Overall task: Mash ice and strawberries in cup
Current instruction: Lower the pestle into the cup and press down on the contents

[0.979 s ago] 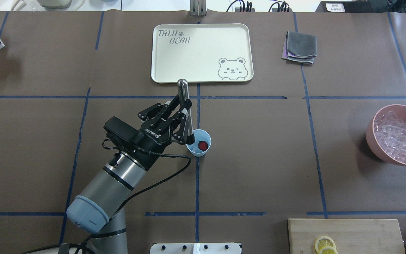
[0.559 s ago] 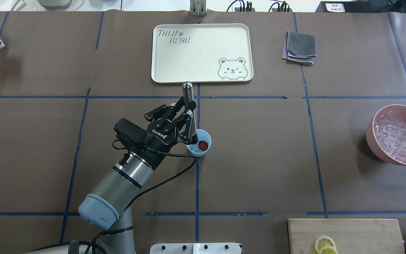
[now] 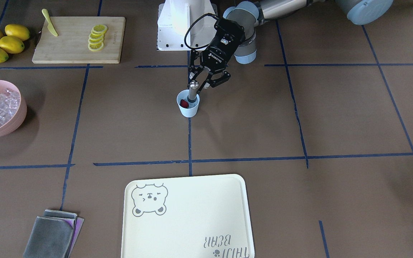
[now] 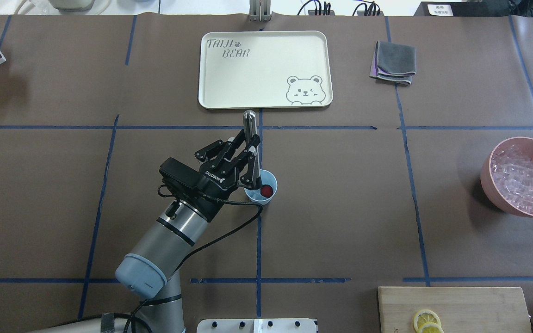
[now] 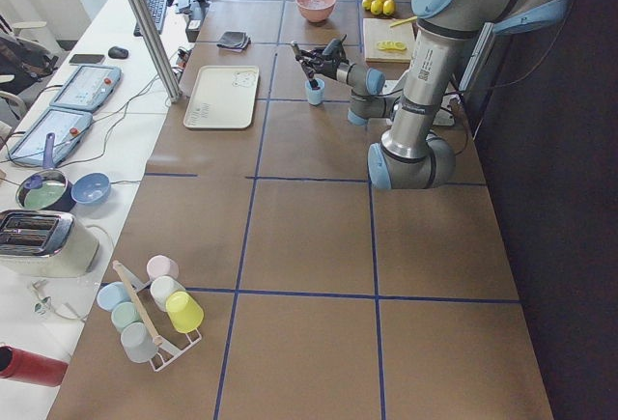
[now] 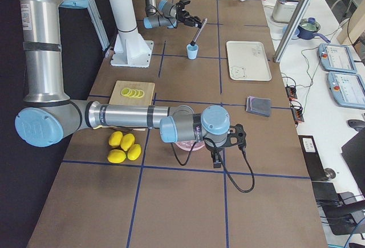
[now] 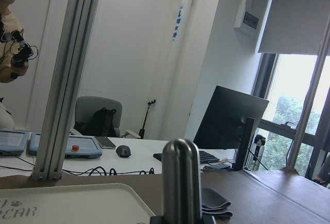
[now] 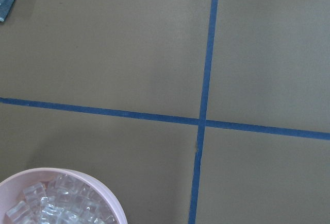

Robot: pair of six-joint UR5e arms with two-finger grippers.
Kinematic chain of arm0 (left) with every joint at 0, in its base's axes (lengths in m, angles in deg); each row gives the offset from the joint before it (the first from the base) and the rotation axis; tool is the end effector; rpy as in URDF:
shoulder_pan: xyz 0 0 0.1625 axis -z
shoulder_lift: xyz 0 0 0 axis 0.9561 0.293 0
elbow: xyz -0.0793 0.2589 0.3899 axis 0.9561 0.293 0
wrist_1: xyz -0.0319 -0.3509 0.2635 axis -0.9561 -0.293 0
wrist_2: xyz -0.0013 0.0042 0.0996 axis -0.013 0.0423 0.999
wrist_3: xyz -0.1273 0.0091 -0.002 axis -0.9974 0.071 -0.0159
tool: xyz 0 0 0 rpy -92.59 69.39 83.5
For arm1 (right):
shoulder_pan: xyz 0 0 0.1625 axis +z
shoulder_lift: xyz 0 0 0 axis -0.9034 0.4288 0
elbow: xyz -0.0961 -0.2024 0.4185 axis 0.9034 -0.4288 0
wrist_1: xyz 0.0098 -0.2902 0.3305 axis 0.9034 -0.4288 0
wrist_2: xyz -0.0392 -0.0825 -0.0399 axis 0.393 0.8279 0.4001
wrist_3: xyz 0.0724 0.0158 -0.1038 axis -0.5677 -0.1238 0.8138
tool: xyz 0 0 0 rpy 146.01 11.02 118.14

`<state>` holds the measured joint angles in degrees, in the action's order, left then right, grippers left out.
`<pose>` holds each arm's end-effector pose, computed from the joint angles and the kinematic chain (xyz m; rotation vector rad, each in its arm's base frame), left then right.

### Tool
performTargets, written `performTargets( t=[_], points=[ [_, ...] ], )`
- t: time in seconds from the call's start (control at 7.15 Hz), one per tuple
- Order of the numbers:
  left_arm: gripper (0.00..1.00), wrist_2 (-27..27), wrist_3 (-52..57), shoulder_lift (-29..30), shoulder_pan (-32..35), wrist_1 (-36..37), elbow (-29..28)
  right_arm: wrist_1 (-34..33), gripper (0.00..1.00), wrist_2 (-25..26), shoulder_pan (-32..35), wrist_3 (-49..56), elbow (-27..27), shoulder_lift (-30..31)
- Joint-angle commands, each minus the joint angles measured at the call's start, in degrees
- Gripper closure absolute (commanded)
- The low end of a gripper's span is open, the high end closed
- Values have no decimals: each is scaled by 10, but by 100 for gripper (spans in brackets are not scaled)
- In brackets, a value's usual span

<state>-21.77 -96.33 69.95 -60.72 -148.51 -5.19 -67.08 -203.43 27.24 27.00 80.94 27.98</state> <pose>0.6112 -0.3647 0.2377 1.4937 1.2355 -0.3085 0.0515 -0.5309 0.6935 0.1663 -0.8822 -0.0388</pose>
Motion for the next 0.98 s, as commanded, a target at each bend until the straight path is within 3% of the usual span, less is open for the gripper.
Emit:
performTargets(
  t=[0.0,0.84],
  points=[
    [100,8,-1,6,-2,0,-15,0,0,0,0,0,-1,0],
    [100,25,-5,7,-19,-2,-37,0,0,0,0,0,1,1]
  ],
)
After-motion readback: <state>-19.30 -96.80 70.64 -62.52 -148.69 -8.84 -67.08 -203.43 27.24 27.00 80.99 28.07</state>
